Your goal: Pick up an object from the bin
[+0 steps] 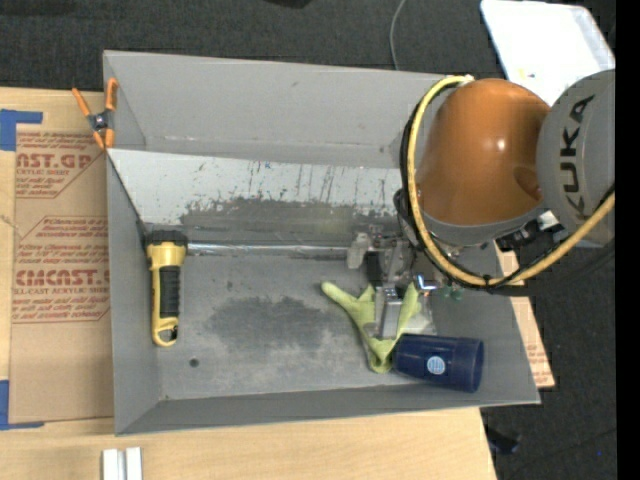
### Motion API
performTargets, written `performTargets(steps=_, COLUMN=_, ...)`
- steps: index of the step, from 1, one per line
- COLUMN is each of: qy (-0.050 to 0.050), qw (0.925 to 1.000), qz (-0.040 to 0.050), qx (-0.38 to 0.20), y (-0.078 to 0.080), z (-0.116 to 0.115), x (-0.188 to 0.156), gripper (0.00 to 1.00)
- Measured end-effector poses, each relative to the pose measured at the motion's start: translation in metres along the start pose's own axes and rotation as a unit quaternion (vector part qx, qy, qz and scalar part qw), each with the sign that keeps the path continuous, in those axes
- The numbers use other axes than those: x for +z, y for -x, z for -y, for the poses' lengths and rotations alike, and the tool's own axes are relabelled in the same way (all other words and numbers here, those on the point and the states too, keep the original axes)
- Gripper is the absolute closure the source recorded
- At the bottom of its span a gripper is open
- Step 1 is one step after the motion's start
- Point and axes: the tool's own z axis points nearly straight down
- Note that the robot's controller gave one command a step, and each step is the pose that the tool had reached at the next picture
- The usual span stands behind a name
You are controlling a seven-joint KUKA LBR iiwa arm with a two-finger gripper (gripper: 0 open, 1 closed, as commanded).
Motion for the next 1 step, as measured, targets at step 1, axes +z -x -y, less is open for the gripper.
performTargets(steps=1, qy=0.0, qw=1.0, qz=0.0035, qx=0.0, y=0.0014, z=0.0001, x=-0.003, gripper=0.0)
